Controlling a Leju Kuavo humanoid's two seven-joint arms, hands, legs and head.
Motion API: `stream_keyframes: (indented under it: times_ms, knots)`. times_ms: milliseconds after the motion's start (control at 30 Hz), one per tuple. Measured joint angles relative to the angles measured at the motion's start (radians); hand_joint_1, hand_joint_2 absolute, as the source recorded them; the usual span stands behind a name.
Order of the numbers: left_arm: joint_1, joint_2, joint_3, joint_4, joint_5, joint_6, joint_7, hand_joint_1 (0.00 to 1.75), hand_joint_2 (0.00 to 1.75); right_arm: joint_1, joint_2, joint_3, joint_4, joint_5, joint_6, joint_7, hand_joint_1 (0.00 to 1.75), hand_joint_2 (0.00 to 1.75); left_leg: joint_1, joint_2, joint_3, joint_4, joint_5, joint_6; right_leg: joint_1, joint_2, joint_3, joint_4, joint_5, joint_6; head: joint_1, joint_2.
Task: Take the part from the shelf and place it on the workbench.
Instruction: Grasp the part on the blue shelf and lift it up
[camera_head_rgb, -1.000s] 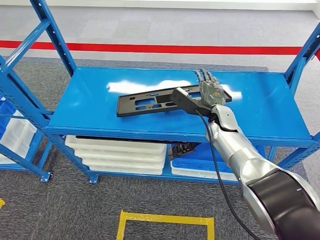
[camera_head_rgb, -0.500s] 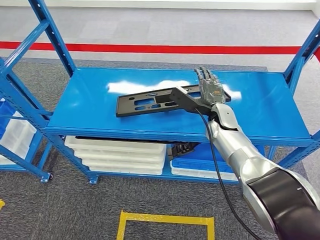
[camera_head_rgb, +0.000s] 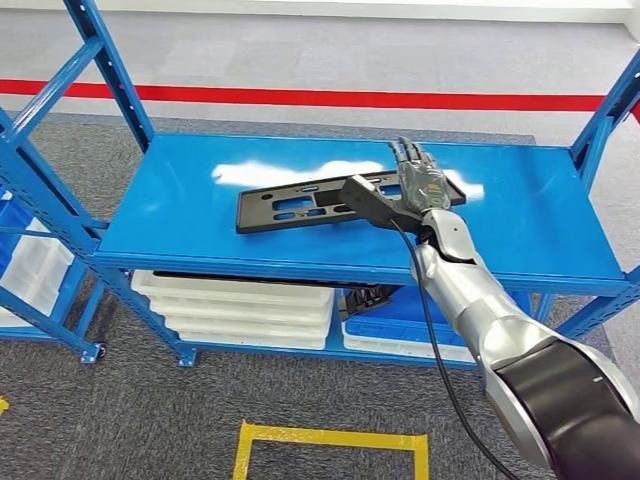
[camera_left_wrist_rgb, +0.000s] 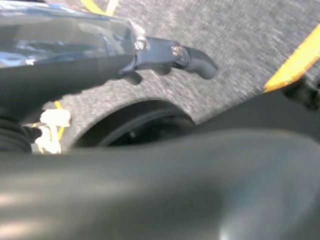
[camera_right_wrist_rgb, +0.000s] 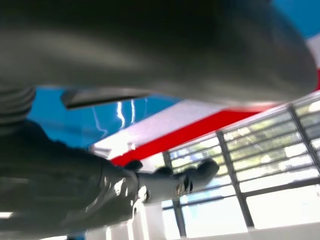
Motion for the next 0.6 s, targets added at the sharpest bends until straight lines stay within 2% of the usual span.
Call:
stream_keyframes:
  times_ms: [67, 100, 133, 200, 233, 267, 300, 333, 400, 433, 467, 533, 600]
  knots:
    - [0.002, 0.0, 0.0, 0.0, 0.0, 0.0, 0.0, 0.0, 0.0, 0.001, 0.0, 0.0, 0.0, -0.001, 0.0, 0.0, 0.0, 0.0, 0.002, 0.0, -0.002, 0.004, -0.006, -0.004, -0.003, 0.001, -0.001, 0.001, 0.001, -0.01, 0.0, 0.0]
    - [0.001, 0.001, 0.0, 0.0, 0.0, 0.0, 0.0, 0.0, 0.0, 0.0, 0.0, 0.0, -0.001, -0.001, 0.0, 0.0, 0.0, 0.0, 0.003, 0.0, -0.007, 0.02, -0.019, -0.009, -0.006, 0.0, 0.0, 0.001, 0.002, -0.014, -0.001, 0.0]
    - [0.001, 0.001, 0.0, 0.0, 0.0, 0.0, 0.0, 0.0, 0.0, 0.0, 0.001, 0.0, -0.001, -0.001, 0.0, 0.0, 0.0, 0.0, 0.006, -0.001, -0.022, 0.055, -0.042, -0.016, -0.008, -0.001, 0.0, 0.0, 0.003, -0.017, -0.001, 0.0]
    - [0.0, 0.001, 0.0, 0.0, 0.0, 0.0, 0.0, 0.0, 0.0, 0.0, 0.002, 0.0, -0.001, -0.001, 0.0, 0.0, 0.0, 0.0, 0.012, -0.001, -0.078, 0.18, -0.103, -0.029, -0.009, -0.003, 0.001, 0.0, 0.002, -0.021, -0.001, 0.0]
    - [0.001, 0.001, 0.0, 0.0, 0.0, 0.0, 0.0, 0.0, 0.0, 0.001, 0.002, 0.0, -0.001, -0.001, 0.0, 0.0, 0.0, 0.0, 0.015, -0.001, -0.107, 0.241, -0.125, -0.033, -0.009, -0.003, 0.001, 0.0, 0.002, -0.021, -0.001, 0.0]
    - [0.002, 0.001, 0.0, 0.0, 0.0, 0.0, 0.0, 0.0, 0.0, 0.001, 0.002, 0.0, -0.001, -0.001, 0.0, 0.0, 0.0, 0.0, 0.016, 0.0, -0.125, 0.276, -0.13, -0.034, -0.009, -0.003, 0.001, 0.0, 0.001, -0.022, -0.001, 0.0]
    - [0.003, 0.001, 0.0, 0.0, 0.0, 0.0, 0.0, 0.0, 0.0, 0.001, 0.002, 0.0, -0.001, -0.001, 0.0, 0.0, 0.0, 0.0, 0.016, -0.001, -0.126, 0.273, -0.115, -0.032, -0.008, -0.003, 0.002, 0.0, 0.001, -0.022, -0.001, 0.0]
    - [0.003, 0.001, 0.0, 0.0, 0.0, 0.0, 0.0, 0.0, 0.0, 0.001, 0.002, 0.0, -0.001, -0.001, 0.0, 0.0, 0.0, 0.0, 0.016, -0.001, -0.107, 0.228, -0.082, -0.028, -0.008, -0.003, 0.004, 0.0, 0.0, -0.022, -0.001, 0.0]
    - [0.002, 0.001, 0.0, 0.0, 0.0, 0.0, 0.0, 0.0, 0.0, -0.002, 0.002, 0.0, -0.002, -0.001, 0.0, 0.0, 0.0, 0.0, 0.012, -0.002, -0.048, 0.094, -0.011, -0.015, -0.007, -0.001, 0.007, -0.001, -0.002, -0.021, -0.001, 0.0]
    - [0.001, 0.001, 0.0, 0.0, 0.0, 0.0, 0.0, 0.0, 0.0, -0.003, 0.003, 0.0, -0.002, -0.001, 0.0, 0.0, 0.0, 0.0, 0.009, -0.002, -0.026, 0.043, 0.009, -0.009, -0.006, 0.0, 0.007, -0.001, -0.003, -0.019, -0.001, 0.0]
    - [0.001, 0.001, 0.0, 0.0, 0.0, 0.0, 0.0, 0.0, 0.0, -0.003, 0.003, 0.0, -0.003, -0.001, 0.0, 0.0, 0.0, 0.0, 0.005, -0.003, -0.015, 0.017, 0.014, -0.004, -0.006, 0.0, 0.005, -0.001, -0.004, -0.016, -0.001, 0.0]
    - [0.0, 0.002, 0.0, 0.0, 0.0, 0.0, 0.0, 0.0, 0.0, -0.003, 0.003, -0.001, -0.003, -0.001, -0.001, 0.0, 0.0, 0.0, 0.002, -0.003, -0.012, 0.005, 0.008, 0.003, -0.006, -0.001, 0.003, -0.004, -0.003, -0.006, -0.001, 0.0]
    - [0.0, 0.002, 0.0, 0.0, 0.0, 0.001, 0.001, 0.0, 0.0, -0.003, 0.002, -0.001, -0.003, -0.001, -0.001, 0.0, 0.0, 0.0, 0.006, -0.002, -0.006, -0.008, 0.01, 0.009, -0.006, -0.002, 0.001, 0.005, -0.014, 0.003, -0.001, 0.0]
